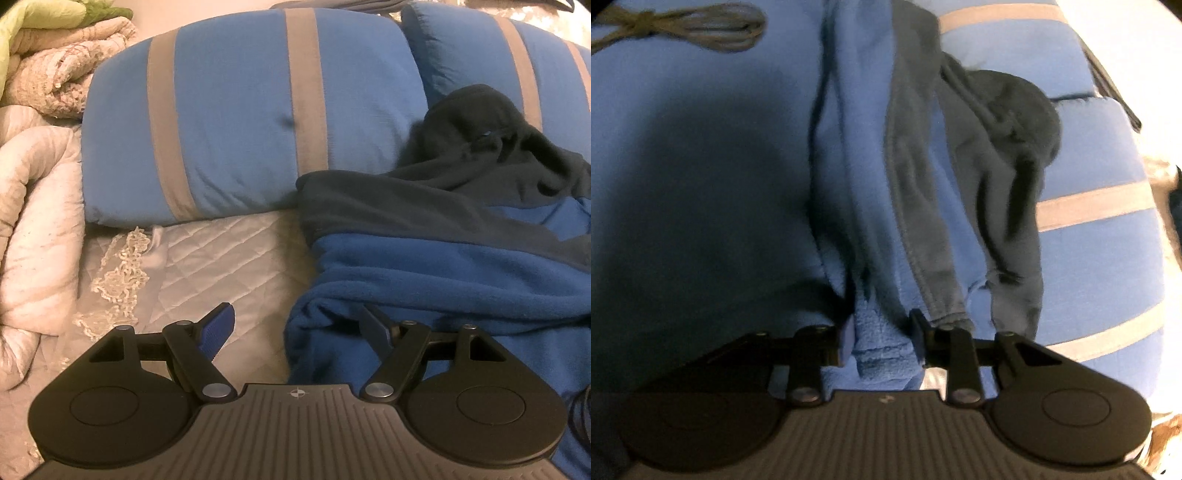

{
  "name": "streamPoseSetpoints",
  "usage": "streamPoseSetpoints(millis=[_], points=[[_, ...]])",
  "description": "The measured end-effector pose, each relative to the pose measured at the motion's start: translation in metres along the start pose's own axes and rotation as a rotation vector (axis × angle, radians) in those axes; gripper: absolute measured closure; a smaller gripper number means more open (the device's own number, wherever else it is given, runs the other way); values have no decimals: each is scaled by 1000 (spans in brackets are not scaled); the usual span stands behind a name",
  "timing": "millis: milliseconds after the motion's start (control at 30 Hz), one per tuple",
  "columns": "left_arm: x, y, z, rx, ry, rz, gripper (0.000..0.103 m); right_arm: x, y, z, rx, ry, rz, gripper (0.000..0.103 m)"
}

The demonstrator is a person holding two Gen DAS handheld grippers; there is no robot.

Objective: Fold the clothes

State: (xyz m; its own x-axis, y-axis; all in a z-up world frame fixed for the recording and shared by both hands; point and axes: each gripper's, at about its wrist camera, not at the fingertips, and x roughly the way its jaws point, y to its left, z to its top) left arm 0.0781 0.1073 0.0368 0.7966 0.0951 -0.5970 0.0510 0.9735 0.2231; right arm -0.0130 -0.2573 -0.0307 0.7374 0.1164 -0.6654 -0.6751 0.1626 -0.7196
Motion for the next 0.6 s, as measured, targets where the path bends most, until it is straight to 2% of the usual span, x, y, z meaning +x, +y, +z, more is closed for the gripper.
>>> streamPoseSetpoints(millis=[100, 167, 267, 400, 533, 600], points=[[1, -7, -1, 18, 6, -10, 28, 2, 7, -2, -25, -2, 2, 57], [2, -11, -3, 34, 9, -15, 28, 0, 10, -2, -17, -9, 1, 68], [3, -16, -4, 57, 9, -20, 28, -6, 5, -2, 10, -21, -21, 75], [5, -18, -4, 68, -1, -22, 28, -13, -1, -3, 47, -37, -50, 79], [6, -18, -4, 78, -1, -32, 28, -20, -9, -3, 85, -54, -84, 79], [5, -20, -5, 120, -14, -37, 28, -24, -13, -3, 101, -63, -105, 79]])
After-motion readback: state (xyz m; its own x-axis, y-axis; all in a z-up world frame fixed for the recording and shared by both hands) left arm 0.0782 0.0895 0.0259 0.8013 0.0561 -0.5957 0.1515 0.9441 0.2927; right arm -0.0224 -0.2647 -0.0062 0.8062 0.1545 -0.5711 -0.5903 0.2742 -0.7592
